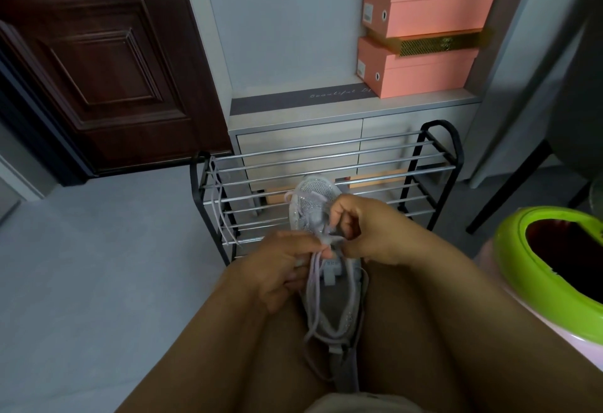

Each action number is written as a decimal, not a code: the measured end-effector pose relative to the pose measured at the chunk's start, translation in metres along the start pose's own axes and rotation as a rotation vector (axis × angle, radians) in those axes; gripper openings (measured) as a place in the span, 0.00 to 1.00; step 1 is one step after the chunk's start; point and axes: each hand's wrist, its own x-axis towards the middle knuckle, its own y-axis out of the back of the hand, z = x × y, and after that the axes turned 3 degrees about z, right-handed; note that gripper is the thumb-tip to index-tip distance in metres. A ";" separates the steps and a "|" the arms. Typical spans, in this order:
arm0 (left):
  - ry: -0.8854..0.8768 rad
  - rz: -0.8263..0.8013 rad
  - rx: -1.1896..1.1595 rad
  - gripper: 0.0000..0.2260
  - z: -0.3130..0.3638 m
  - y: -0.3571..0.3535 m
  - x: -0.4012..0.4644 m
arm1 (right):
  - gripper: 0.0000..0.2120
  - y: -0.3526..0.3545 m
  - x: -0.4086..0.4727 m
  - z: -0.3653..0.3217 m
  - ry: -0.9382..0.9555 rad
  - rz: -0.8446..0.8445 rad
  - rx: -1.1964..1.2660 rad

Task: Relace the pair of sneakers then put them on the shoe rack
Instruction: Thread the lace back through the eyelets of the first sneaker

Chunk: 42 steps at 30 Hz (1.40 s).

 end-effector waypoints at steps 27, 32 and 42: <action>-0.232 0.165 0.623 0.12 -0.003 0.015 0.008 | 0.12 -0.006 0.005 0.003 0.300 0.086 0.036; -0.274 0.240 0.585 0.03 -0.004 0.014 0.008 | 0.16 -0.005 -0.001 -0.001 0.333 0.015 0.031; -0.343 0.306 0.455 0.05 -0.006 0.017 0.008 | 0.08 -0.004 -0.014 -0.023 0.395 -0.162 0.086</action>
